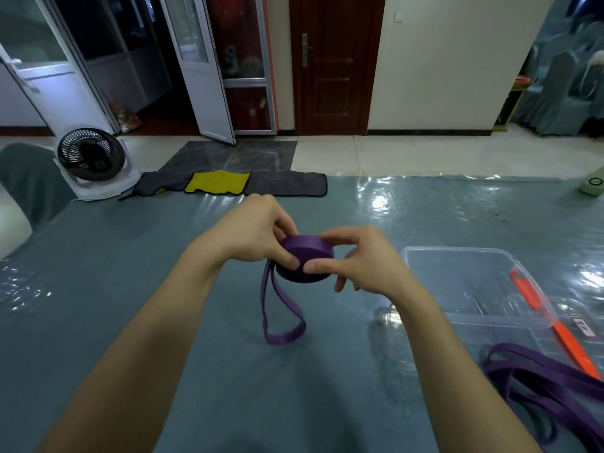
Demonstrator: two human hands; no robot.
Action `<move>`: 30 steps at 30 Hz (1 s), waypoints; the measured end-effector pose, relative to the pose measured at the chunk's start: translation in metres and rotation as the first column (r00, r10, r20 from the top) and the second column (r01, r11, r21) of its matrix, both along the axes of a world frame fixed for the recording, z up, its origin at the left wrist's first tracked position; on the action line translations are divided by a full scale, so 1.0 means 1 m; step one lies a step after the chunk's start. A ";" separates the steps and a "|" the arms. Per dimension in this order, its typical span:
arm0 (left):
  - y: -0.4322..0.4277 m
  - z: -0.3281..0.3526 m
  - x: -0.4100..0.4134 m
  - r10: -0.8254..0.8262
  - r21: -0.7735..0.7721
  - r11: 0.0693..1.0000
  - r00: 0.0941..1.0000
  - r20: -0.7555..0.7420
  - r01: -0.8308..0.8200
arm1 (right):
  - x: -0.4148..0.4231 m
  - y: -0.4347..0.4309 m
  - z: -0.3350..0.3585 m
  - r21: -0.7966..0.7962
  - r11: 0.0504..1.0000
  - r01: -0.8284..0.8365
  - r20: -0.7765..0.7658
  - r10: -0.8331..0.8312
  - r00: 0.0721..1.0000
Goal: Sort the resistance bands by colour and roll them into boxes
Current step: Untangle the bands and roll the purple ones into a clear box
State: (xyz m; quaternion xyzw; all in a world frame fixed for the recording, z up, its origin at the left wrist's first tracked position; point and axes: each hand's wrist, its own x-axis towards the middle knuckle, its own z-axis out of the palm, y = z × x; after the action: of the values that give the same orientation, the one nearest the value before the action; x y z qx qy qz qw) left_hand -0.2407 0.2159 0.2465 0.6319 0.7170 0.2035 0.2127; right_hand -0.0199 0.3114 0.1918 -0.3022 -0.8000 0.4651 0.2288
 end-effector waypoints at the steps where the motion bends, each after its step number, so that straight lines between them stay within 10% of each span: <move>1: 0.000 0.003 0.005 -0.026 -0.019 1.000 0.997 -0.075 0.024 | -0.001 -0.001 0.002 0.056 0.998 -0.023 0.052 0.020 0.998; 12: -0.005 0.031 0.046 -0.180 -0.037 0.983 0.890 -0.419 0.181 | 0.024 -0.027 -0.007 0.092 0.996 -0.009 0.049 0.004 0.999; 16: -0.014 0.022 0.045 -0.198 0.002 0.980 0.979 0.056 0.198 | 0.054 -0.030 -0.011 -0.110 0.994 -0.020 -0.132 0.006 0.991; 20: -0.027 -0.001 0.051 -0.147 0.068 0.989 0.884 0.444 0.130 | 0.087 -0.030 -0.011 -0.272 0.960 -0.068 -0.291 -0.015 0.957; 30: -0.020 -0.024 0.125 -0.079 0.151 0.989 0.841 0.535 -0.003 | 0.150 -0.017 -0.021 -0.404 0.910 -0.087 -0.461 -0.121 0.879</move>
State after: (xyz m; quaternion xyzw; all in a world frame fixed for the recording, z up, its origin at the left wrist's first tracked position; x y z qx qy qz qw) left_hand -0.1153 0.1959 0.2227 0.5771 0.5985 0.4204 0.3633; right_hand 0.1303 0.2941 0.1711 -0.2269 -0.5995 0.6814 0.3533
